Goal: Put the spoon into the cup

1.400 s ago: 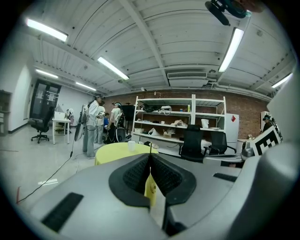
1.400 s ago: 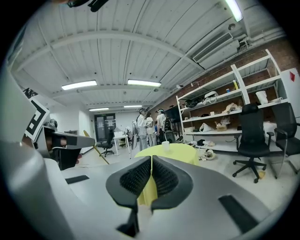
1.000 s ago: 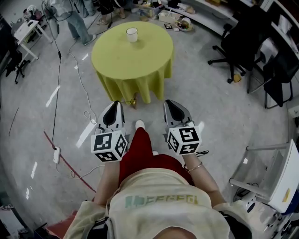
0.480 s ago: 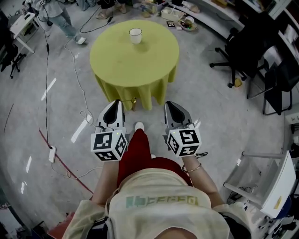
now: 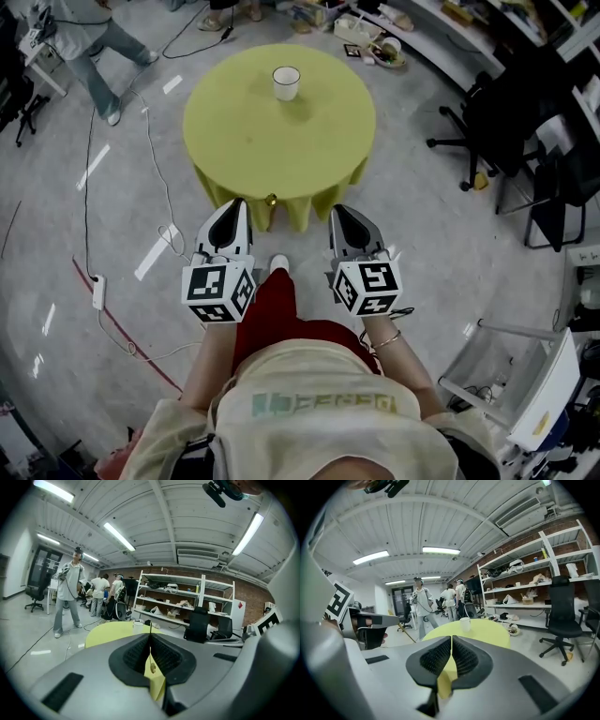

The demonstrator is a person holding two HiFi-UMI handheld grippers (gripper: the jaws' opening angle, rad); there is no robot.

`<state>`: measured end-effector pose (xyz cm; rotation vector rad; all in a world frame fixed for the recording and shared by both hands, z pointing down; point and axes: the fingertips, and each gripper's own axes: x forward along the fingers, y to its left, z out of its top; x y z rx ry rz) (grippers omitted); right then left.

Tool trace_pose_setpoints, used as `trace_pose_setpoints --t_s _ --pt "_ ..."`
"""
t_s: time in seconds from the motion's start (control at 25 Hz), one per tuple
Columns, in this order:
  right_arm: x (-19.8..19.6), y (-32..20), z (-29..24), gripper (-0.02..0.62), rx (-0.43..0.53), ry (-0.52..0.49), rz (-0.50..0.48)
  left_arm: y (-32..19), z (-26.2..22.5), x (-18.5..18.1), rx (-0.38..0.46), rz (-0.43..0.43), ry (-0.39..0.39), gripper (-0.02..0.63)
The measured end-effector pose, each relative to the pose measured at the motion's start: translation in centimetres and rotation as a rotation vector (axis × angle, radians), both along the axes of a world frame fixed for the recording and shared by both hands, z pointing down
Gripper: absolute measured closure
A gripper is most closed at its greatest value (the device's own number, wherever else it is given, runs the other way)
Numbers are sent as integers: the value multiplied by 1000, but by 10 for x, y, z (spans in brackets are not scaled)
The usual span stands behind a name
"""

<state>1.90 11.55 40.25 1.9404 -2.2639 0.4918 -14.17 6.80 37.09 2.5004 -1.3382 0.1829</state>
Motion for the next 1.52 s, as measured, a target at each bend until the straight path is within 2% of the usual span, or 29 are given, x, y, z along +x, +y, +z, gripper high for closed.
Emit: trace_pose_setpoints --t_s 0.4,0.8,1.28,1.52 --pt "-6 -87 0 558 -7 8 16 -86 4 -7 -13 16 3 580" --pt "-14 -144 0 558 -6 32 25 -143 8 -13 -13 30 12 580" --pt "-9 -171 2 558 -35 35 55 -173 12 -11 -44 50 -2 581" --pt "7 -174 8 558 -43 31 51 -178 14 0 -48 37 -7 580"
